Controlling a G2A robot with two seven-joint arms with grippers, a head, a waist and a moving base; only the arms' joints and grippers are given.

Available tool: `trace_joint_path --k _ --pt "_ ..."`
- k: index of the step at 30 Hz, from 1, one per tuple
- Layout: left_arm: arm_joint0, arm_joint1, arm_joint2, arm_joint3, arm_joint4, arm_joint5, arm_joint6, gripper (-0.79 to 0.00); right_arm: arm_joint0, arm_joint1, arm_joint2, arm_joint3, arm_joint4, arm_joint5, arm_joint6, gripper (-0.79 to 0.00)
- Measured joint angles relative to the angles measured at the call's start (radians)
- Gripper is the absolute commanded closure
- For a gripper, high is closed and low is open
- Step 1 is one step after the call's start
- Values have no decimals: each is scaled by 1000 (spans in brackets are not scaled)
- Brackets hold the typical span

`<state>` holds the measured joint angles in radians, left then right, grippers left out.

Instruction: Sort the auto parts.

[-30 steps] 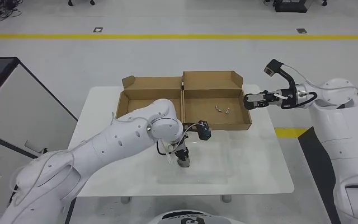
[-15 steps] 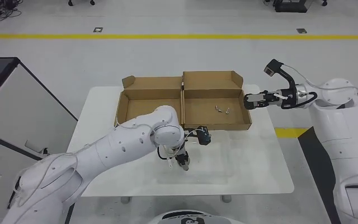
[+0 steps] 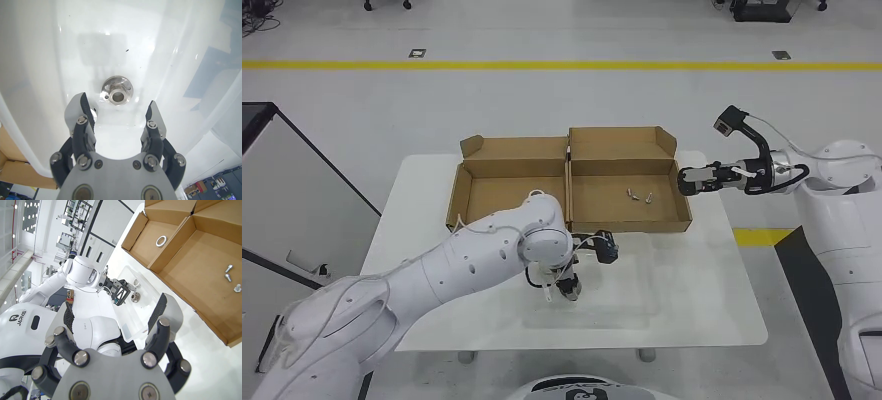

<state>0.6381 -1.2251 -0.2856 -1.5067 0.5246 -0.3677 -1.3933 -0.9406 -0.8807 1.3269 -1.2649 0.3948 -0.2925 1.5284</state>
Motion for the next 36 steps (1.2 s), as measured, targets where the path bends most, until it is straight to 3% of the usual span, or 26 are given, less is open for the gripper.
trace_joint_path --k 4,10,24,36 --pt "3 -5 6 4 13 -7 -4 -616 0 0 0 0 0 0 0 -785" --pt "7 -19 21 19 21 -17 -13 -597 0 0 0 0 0 0 0 -785" --pt "-4 -60 52 47 64 8 -41 -489 0 0 0 0 0 0 0 -785" --pt "0 -77 52 69 78 4 -42 -388 0 0 0 0 0 0 0 -785"
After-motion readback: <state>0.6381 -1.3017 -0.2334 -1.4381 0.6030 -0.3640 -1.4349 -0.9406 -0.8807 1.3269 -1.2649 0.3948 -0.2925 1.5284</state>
